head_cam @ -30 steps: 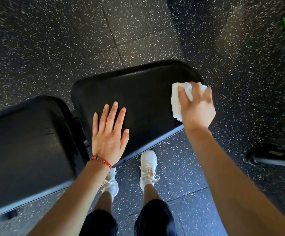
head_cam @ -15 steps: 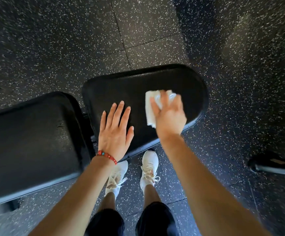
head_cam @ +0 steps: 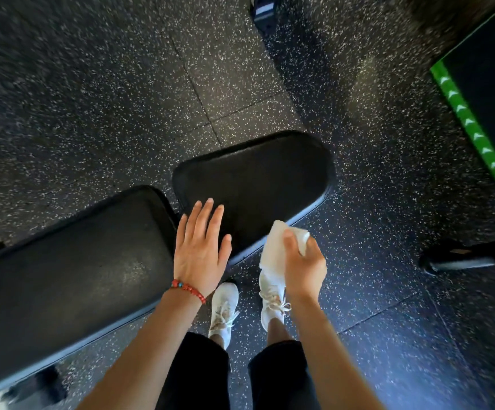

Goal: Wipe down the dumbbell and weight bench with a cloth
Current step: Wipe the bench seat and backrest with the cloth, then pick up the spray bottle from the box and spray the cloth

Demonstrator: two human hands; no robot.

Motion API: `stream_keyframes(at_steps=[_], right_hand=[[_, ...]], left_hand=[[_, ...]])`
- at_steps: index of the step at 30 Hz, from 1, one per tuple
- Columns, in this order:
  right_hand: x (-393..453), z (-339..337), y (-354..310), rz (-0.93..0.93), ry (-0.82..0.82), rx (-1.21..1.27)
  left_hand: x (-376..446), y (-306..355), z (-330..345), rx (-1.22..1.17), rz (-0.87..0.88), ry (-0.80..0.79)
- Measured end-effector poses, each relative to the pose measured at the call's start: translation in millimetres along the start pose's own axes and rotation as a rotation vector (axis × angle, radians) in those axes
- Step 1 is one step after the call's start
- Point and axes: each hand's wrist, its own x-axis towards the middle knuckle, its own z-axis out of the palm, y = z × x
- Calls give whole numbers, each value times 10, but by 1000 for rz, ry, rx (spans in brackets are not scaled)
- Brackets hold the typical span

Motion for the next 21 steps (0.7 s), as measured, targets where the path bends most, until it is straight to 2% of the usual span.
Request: stream_keyframes(at_steps=[9, 16, 21], right_hand=[[-566, -889, -650, -14, 197, 246], [-831, -1599, -964, 7, 249, 347], [-933, -2120, -1029, -11, 276, 394]], left_hand=[[-210, 381, -849, -24, 131, 52], [-262, 887, -1454, -30, 278, 74], [-202, 1367, -1651, 30, 405, 46]])
